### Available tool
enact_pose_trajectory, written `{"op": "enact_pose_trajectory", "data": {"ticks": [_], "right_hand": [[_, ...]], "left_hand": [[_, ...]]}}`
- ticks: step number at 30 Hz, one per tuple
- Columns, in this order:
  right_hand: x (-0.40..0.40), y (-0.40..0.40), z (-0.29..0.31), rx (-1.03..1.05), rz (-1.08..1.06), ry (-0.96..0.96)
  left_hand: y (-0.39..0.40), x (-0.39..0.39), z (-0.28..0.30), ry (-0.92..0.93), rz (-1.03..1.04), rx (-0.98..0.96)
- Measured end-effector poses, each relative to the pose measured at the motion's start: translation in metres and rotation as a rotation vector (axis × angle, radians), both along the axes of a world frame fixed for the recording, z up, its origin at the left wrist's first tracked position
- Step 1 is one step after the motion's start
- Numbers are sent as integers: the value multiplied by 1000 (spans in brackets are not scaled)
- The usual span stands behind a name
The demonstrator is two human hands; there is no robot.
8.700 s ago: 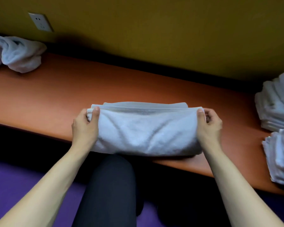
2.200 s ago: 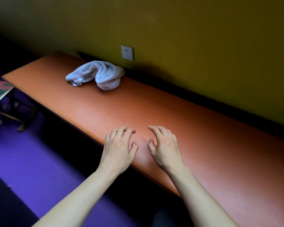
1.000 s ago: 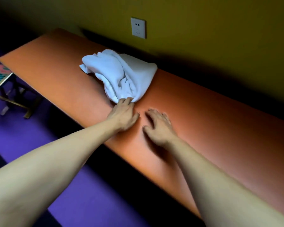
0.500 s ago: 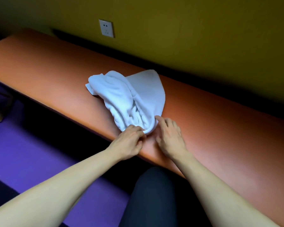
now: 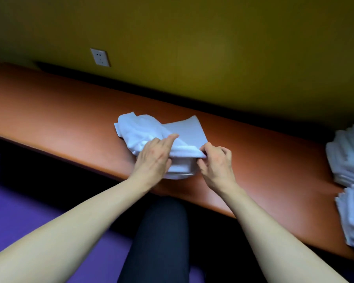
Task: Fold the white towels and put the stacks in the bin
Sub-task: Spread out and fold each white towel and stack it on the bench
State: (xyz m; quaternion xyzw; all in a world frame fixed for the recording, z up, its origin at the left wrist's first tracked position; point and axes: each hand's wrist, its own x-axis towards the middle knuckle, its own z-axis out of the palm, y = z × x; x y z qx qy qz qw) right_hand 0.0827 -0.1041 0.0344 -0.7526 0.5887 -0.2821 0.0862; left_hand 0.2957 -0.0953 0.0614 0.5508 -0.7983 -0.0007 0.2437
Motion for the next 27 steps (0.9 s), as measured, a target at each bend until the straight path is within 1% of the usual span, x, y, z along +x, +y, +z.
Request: {"op": "enact_pose_trajectory", "data": {"ticks": [2, 4, 7, 10, 12, 13, 15, 18, 20, 21, 22, 24, 25, 27], "right_hand": [[-3, 8, 22, -19, -15, -28], [-10, 14, 41, -17, -50, -51], [-27, 27, 66, 159, -86, -170], [-44, 37, 89, 279, -24, -201], [-54, 38, 100, 315, 34, -207], [-61, 37, 104, 317, 47, -222], [-73, 36, 111, 300, 35, -253], [-87, 35, 121, 179, -18, -217], [-92, 32, 129, 109, -45, -302], [-94, 30, 133, 93, -72, -362], [-96, 28, 135, 83, -109, -400], [-99, 22, 134, 73, -183, -386], [-99, 19, 131, 82, -205, -367], [-100, 17, 119, 130, -230, -372]], "left_hand": [[-5, -6, 9, -69, 44, -70], [-10, -10, 19, -98, 76, -147], [-12, -18, 38, -70, 97, -224], [-10, -34, 60, 63, -6, -163], [-11, -42, 73, 180, -84, -96], [-12, -46, 80, 210, -114, -73], [-15, -51, 94, 219, -134, -13], [-19, -55, 115, 198, -128, 44], [-25, -58, 124, 233, -128, 56], [-29, -60, 127, 240, -119, 25], [-31, -63, 129, 228, -91, -20], [-29, -74, 128, 195, -7, -61], [-25, -80, 124, 202, 15, -31], [-12, -93, 109, 222, -7, 71]]}}
